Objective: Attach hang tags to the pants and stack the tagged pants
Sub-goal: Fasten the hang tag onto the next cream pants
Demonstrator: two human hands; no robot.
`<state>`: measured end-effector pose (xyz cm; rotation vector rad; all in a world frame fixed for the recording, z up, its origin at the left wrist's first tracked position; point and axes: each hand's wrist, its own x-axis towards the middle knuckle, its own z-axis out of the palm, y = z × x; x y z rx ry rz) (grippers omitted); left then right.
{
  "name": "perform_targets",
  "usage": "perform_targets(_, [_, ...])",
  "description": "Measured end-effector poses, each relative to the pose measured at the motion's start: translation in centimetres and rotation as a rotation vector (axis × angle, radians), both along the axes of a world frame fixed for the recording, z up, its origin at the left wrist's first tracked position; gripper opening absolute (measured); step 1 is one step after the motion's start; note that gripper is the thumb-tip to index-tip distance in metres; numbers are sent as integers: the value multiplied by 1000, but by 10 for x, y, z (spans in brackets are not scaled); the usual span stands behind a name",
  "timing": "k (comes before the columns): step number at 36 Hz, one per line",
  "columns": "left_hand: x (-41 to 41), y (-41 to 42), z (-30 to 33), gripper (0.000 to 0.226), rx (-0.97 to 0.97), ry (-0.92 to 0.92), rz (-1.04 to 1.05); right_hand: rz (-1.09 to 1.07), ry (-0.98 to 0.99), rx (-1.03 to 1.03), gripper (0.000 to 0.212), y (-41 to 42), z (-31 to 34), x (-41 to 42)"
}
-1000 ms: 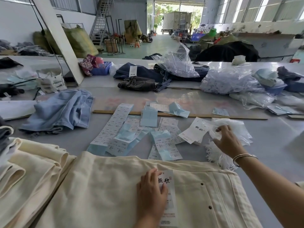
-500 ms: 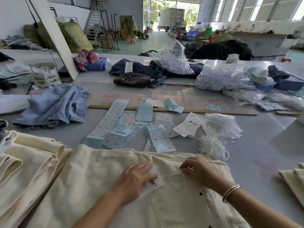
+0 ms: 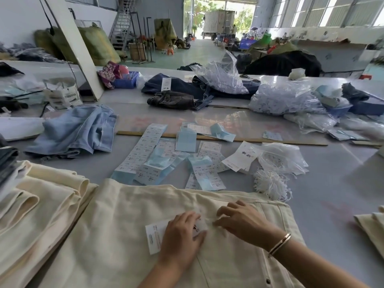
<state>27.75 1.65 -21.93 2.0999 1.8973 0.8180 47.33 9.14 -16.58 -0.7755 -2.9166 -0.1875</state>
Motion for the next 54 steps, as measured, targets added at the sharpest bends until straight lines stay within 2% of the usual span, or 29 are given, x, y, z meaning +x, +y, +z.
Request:
perform_targets(2, [2,-1,3,28,84,-15,16,-20,27,25,17,3,0,-2])
perform_targets(4, [4,-3,6,30,153,-88,44,-77,70,-9,14,4,-2,-5])
perform_targets(6, [5,-2,6,24,148,-232,136,-156,208,-201,6,4,-5,-7])
perform_targets(8, [6,-1,4,16,89,-424,238,-282,436,-446,4,2,-7,-12])
perform_targets(11, [10,1,5,23,86,-669,290,-481,783,-810,13,-5,-6,-22])
perform_targets(13, [14,3,7,32,95,-751,315,-551,965,-1029,16,-9,-8,-30])
perform_targets(15, [15,3,5,36,111,-789,346,-589,1055,-1138,16,-13,-10,-36])
perform_targets(17, [14,3,2,36,125,-776,337,-612,1019,-1062,13,-13,-13,-41])
perform_targets(19, [14,3,-1,33,136,-743,315,-636,891,-803,9,-8,-17,-41])
perform_targets(21, [15,3,-2,33,139,-736,314,-690,815,-553,18,-3,-18,-36])
perform_targets(23, [16,4,-3,35,139,-725,320,-667,792,-415,28,0,-15,-26])
perform_targets(25, [16,5,-4,35,137,-717,314,-498,673,-363,28,2,-9,-13])
perform_targets(28, [15,6,-6,34,143,-724,317,-284,386,-372,26,6,0,9])
perform_targets(33, [18,7,-5,31,123,-742,347,-248,108,-368,17,8,-9,30])
perform_targets(37, [17,6,-3,26,117,-775,362,-221,238,-287,3,4,-24,30])
perform_targets(41, [17,6,-2,24,119,-775,359,-307,378,-190,10,-3,-30,21])
perform_targets(46, [17,5,-1,32,155,-734,324,-484,712,-487,25,-23,-23,-20])
perform_targets(49, [16,5,0,32,169,-720,314,-532,838,-711,18,-30,-26,-49])
perform_targets(50, [16,5,0,30,171,-718,310,-553,865,-743,16,-30,-29,-55])
perform_targets(54, [15,4,-1,22,160,-710,289,-602,929,-660,21,-27,-43,-63])
